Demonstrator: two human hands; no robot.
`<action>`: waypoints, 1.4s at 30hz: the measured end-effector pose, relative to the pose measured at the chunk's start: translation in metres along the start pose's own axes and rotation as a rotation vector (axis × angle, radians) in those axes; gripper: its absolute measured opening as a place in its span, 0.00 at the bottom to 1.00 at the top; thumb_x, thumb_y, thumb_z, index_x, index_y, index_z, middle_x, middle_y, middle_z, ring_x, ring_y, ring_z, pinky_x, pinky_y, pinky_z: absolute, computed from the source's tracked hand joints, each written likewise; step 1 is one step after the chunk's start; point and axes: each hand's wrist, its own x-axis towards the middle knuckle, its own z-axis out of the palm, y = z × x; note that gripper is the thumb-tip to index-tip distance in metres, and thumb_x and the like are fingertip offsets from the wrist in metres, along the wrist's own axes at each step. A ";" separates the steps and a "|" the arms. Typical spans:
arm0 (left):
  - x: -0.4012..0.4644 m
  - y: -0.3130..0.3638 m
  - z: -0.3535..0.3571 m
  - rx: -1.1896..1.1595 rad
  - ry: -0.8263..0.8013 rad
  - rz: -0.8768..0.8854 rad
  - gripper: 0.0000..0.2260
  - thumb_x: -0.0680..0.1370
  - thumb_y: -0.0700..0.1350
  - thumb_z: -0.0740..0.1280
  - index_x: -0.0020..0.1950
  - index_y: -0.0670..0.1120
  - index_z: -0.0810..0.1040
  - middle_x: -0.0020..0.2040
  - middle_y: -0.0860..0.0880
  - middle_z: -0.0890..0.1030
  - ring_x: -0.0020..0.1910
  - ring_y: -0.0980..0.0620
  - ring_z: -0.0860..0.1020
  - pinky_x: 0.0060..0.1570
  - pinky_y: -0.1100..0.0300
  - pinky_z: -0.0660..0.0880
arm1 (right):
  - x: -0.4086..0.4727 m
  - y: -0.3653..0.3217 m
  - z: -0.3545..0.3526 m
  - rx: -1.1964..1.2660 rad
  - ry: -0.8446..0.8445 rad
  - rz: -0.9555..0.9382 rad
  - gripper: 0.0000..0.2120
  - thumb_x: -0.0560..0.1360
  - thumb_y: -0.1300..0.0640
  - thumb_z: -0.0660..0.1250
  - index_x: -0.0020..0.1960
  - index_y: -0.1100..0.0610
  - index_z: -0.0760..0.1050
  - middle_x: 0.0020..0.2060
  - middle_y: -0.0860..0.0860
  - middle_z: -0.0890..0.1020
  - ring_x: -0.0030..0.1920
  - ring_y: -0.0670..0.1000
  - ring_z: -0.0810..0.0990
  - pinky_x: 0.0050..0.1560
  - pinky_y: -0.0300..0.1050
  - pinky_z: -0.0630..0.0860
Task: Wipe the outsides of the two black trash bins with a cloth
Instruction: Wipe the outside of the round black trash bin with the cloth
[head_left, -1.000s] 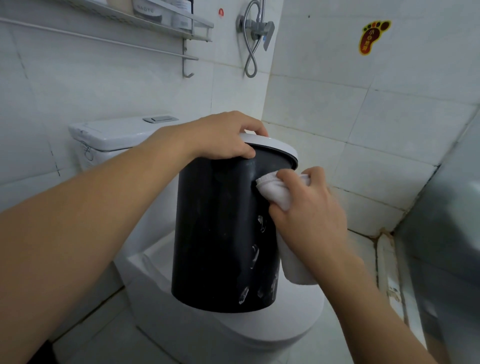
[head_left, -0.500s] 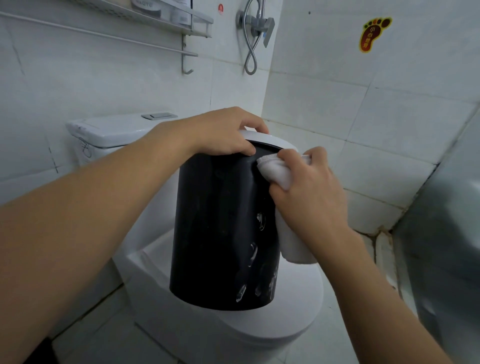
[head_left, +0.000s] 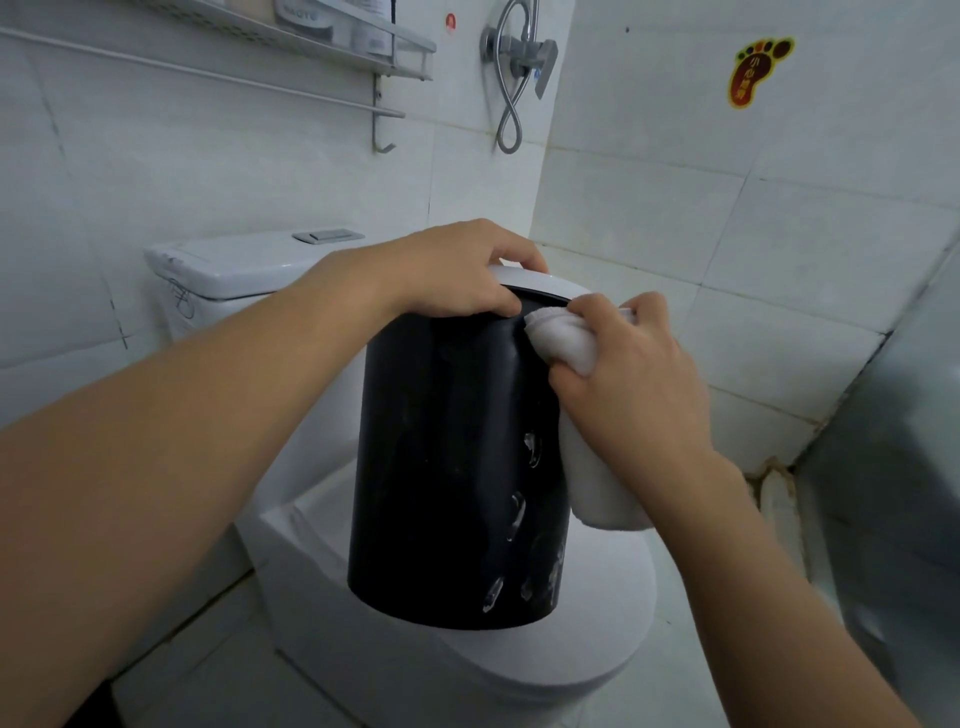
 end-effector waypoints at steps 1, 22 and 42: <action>-0.001 0.000 0.000 0.001 -0.001 -0.004 0.14 0.71 0.48 0.68 0.50 0.67 0.78 0.45 0.57 0.82 0.47 0.53 0.80 0.54 0.50 0.77 | -0.003 0.001 0.001 -0.002 -0.002 -0.005 0.14 0.73 0.50 0.64 0.59 0.45 0.70 0.50 0.47 0.62 0.41 0.54 0.68 0.36 0.45 0.63; -0.004 -0.006 -0.001 -0.040 0.027 -0.042 0.14 0.73 0.46 0.70 0.52 0.66 0.79 0.49 0.55 0.83 0.49 0.51 0.81 0.58 0.48 0.76 | -0.029 0.016 0.007 0.014 -0.073 0.057 0.13 0.73 0.50 0.64 0.57 0.43 0.70 0.53 0.47 0.66 0.45 0.54 0.73 0.34 0.44 0.63; -0.001 -0.007 0.000 -0.004 0.071 -0.065 0.14 0.75 0.45 0.70 0.55 0.64 0.79 0.49 0.59 0.80 0.51 0.52 0.79 0.60 0.47 0.75 | -0.029 0.000 0.012 0.003 -0.046 -0.017 0.14 0.72 0.49 0.65 0.58 0.43 0.71 0.54 0.49 0.67 0.44 0.52 0.71 0.31 0.42 0.59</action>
